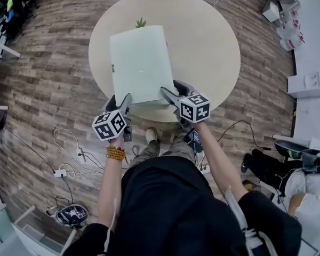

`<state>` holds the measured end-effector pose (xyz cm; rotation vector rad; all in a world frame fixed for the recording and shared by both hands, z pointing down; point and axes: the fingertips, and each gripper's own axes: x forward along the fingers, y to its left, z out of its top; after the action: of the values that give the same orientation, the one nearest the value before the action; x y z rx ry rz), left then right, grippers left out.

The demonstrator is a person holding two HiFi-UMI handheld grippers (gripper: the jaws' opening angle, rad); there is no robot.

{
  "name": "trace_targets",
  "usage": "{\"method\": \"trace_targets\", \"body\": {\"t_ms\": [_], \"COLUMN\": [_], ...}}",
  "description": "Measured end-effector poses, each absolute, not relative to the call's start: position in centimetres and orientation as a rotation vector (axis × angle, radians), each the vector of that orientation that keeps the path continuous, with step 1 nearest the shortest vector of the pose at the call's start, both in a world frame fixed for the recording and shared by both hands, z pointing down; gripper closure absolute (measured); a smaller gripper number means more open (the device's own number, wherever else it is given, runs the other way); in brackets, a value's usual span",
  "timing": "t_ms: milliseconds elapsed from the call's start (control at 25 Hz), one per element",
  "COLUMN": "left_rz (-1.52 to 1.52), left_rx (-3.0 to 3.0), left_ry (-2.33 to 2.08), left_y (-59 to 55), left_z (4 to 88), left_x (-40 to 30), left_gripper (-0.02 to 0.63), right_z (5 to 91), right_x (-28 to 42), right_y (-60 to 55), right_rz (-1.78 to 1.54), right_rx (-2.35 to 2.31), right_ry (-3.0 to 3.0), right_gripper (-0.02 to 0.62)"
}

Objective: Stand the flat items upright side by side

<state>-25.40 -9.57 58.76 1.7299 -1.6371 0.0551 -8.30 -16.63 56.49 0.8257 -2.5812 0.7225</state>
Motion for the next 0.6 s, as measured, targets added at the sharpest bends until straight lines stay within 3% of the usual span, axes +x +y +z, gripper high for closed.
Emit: {"method": "trace_targets", "body": {"t_ms": [600], "left_rz": [0.127], "left_rx": [1.712], "left_ry": [-1.602], "left_y": [-11.2], "left_z": [61.1], "left_x": [-25.6], "left_gripper": [0.320], "right_z": [59.8], "right_x": [-8.2], "right_y": [-17.7], "right_rz": [0.836], "right_rx": [0.833], "right_ry": [-2.517], "right_gripper": [0.336]}}
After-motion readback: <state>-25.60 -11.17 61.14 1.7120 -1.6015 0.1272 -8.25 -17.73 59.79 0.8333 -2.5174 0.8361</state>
